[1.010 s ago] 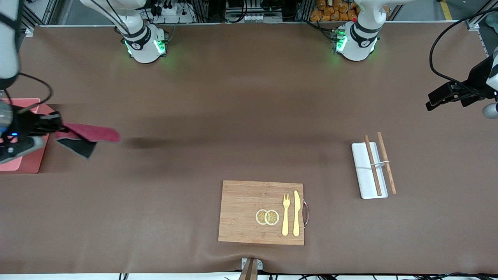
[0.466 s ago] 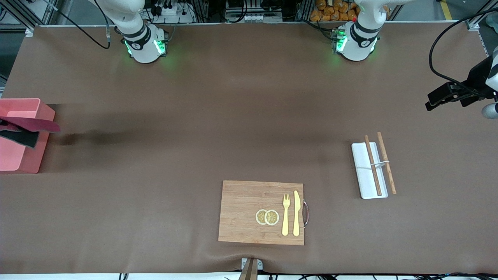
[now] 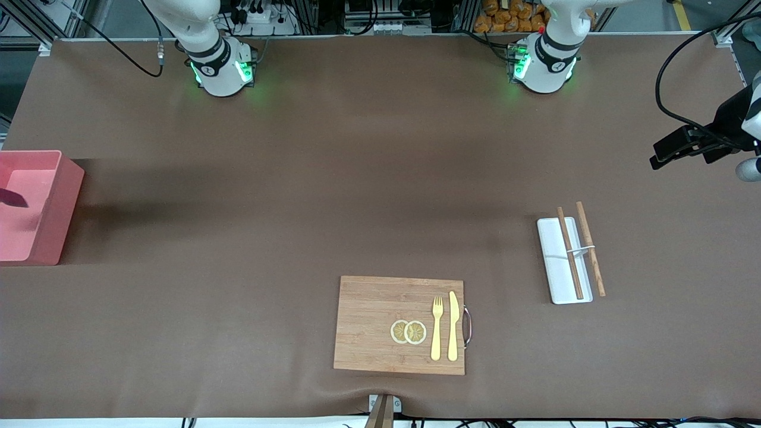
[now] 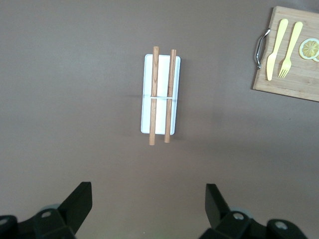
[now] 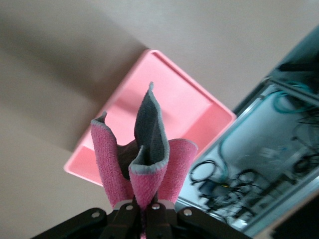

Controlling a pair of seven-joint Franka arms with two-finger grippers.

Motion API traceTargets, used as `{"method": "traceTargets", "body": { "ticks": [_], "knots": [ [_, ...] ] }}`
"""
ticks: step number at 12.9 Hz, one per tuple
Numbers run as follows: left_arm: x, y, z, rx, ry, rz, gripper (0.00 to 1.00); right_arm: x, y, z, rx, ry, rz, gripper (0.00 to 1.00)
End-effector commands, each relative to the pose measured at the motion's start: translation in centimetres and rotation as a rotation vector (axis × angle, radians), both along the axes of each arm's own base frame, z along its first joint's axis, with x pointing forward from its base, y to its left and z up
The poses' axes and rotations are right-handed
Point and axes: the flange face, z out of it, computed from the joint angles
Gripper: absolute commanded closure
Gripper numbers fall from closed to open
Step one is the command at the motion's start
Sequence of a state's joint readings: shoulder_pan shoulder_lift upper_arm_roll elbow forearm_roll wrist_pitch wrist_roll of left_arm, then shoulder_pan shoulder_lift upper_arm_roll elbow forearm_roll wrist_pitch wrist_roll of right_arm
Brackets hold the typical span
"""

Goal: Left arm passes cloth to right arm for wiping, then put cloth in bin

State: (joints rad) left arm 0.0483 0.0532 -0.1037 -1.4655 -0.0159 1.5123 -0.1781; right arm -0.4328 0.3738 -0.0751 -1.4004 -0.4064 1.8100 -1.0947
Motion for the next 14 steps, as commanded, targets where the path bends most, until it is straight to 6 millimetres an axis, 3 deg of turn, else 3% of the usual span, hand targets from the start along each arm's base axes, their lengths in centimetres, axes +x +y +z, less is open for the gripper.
{"method": "traceTargets", "body": {
  "ticks": [1, 2, 3, 5, 6, 7, 9, 11, 12, 13, 14],
  "knots": [
    [-0.3, 0.0, 0.3, 0.018, -0.015, -0.010, 0.00, 0.7, -1.8, -0.1, -0.089, -0.011, 0.088, 1.00],
    [-0.3, 0.0, 0.3, 0.018, -0.017, -0.008, 0.00, 0.1, -3.2, -1.0, -0.079, 0.001, 0.083, 1.00],
    [-0.3, 0.0, 0.3, 0.018, -0.017, -0.008, 0.00, 0.0, -3.3, -1.4, -0.073, 0.006, 0.080, 0.83],
    [-0.4, 0.1, 0.4, 0.018, -0.017, -0.008, 0.00, -0.2, -2.9, -2.6, -0.056, 0.034, 0.072, 0.77],
    [-0.4, 0.1, 0.4, 0.018, -0.017, -0.008, 0.00, -0.3, -2.6, -3.1, -0.045, 0.050, 0.066, 0.18],
    [-0.4, 0.1, 0.4, 0.018, -0.017, -0.008, 0.00, -0.7, -2.6, -3.9, -0.023, 0.092, 0.051, 0.00],
    [-0.4, 0.1, 0.4, 0.018, -0.018, -0.008, 0.00, -0.6, -0.7, -4.4, 0.012, 0.159, 0.032, 0.00],
    [-0.4, 0.1, 0.5, 0.018, -0.018, -0.010, 0.00, 0.8, 3.5, -4.0, 0.121, 0.124, 0.019, 0.00],
    [-0.4, 0.1, 0.5, 0.018, -0.018, -0.008, 0.00, 0.7, 5.1, -3.6, 0.214, 0.078, -0.075, 0.00],
    [-0.4, 0.1, 0.5, 0.018, -0.018, -0.010, 0.00, 1.0, 7.3, -3.0, 0.257, 0.064, -0.141, 0.00],
    [-0.4, 0.2, 0.5, 0.018, -0.018, -0.011, 0.00, 1.9, 11.0, -2.3, 0.269, 0.056, -0.181, 0.00]
  ]
}}
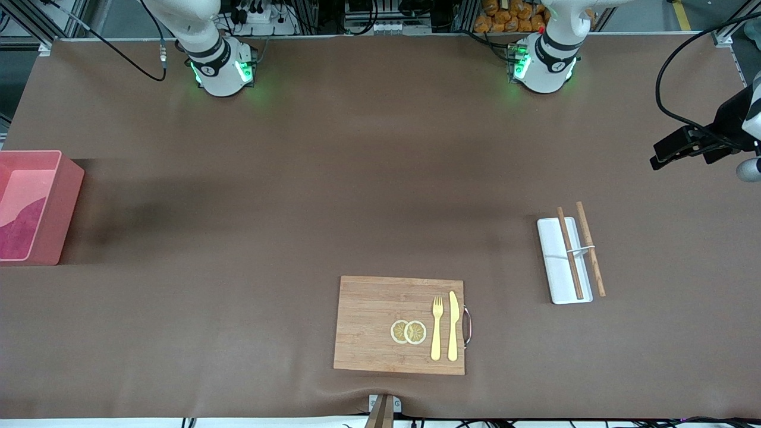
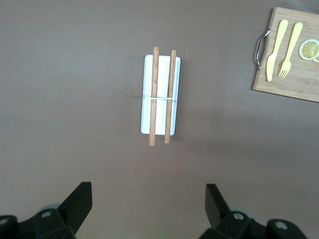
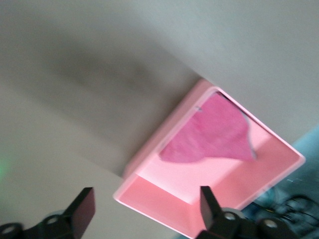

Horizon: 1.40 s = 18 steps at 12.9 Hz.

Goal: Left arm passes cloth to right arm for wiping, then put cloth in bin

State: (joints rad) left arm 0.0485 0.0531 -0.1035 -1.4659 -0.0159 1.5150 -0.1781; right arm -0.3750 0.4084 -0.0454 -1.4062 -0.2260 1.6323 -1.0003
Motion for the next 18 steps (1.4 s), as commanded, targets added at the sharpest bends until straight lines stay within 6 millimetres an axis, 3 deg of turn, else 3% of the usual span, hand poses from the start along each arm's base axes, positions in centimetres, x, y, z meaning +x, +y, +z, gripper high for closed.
{"method": "traceTargets", "body": {
  "ticks": [1, 5, 8, 12, 14, 16, 18],
  "knots": [
    [-0.4, 0.1, 0.6, 0.018, -0.017, -0.012, 0.00, 0.8, 8.0, 3.1, 0.038, -0.026, -0.149, 0.00],
    [-0.6, 0.3, 0.9, 0.019, -0.022, -0.012, 0.00, 1.1, 20.5, 6.1, -0.030, -0.036, -0.328, 0.00],
    [-0.8, 0.5, 0.9, 0.019, -0.019, -0.009, 0.00, -1.1, 26.3, 8.2, -0.043, -0.069, -0.420, 0.00],
    [-1.1, 0.7, 1.2, 0.022, -0.014, -0.016, 0.00, -4.6, 30.4, 12.2, -0.015, -0.125, -0.535, 0.00],
    [-1.2, 0.8, 1.3, 0.022, -0.014, -0.016, 0.00, -6.2, 30.2, 14.0, 0.025, -0.143, -0.568, 0.00],
    [-1.2, 0.8, 1.3, 0.022, -0.014, -0.016, 0.00, -6.9, 28.6, 15.5, 0.063, -0.162, -0.612, 0.00],
    [-1.2, 0.8, 1.3, 0.022, -0.013, -0.016, 0.00, -7.2, 28.6, 16.4, 0.054, -0.183, -0.664, 0.00]
  ]
}}
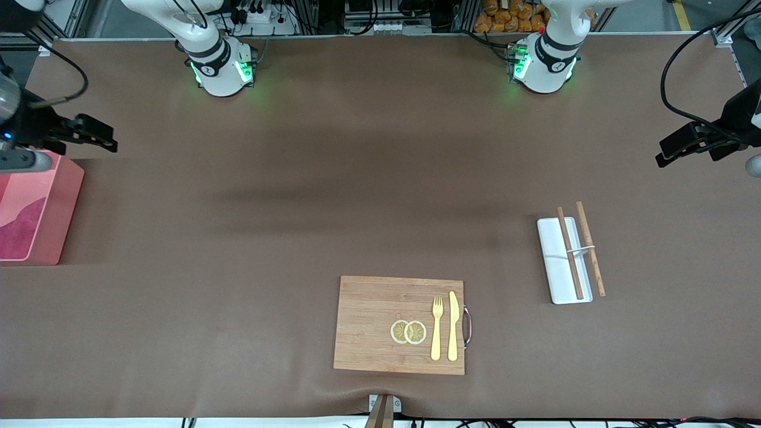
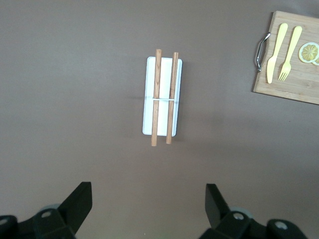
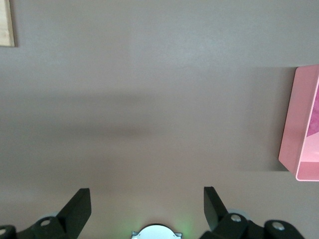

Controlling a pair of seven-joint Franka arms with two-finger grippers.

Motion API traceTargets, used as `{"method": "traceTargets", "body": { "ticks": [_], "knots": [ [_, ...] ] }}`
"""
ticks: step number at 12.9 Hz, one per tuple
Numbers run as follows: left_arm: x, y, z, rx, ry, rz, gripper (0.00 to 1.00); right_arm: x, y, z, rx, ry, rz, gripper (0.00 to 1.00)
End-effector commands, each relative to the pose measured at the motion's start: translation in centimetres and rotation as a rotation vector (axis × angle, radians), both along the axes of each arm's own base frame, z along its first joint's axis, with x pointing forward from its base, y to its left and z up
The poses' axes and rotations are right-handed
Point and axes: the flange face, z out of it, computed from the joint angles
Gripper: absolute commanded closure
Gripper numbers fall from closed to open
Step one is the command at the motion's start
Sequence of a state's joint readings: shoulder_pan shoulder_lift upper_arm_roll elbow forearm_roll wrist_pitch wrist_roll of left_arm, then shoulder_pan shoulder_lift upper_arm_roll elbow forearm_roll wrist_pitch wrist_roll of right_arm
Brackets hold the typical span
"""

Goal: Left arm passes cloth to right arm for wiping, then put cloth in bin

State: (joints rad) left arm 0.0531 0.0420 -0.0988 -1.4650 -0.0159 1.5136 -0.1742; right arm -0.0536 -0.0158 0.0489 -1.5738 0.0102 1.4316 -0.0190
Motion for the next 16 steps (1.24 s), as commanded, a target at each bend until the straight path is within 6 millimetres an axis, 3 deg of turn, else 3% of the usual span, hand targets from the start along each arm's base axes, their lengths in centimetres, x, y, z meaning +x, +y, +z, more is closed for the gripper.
{"method": "traceTargets", "body": {
  "ticks": [1, 16],
  "knots": [
    [-0.9, 0.3, 0.6, 0.022, -0.001, -0.022, 0.00, -1.0, 0.0, 0.3, 0.012, -0.011, -0.092, 0.00],
    [-0.6, 0.3, 1.0, 0.028, -0.003, -0.031, 0.00, -1.1, -1.8, 1.9, -0.003, -0.036, -0.103, 0.00]
  ]
}}
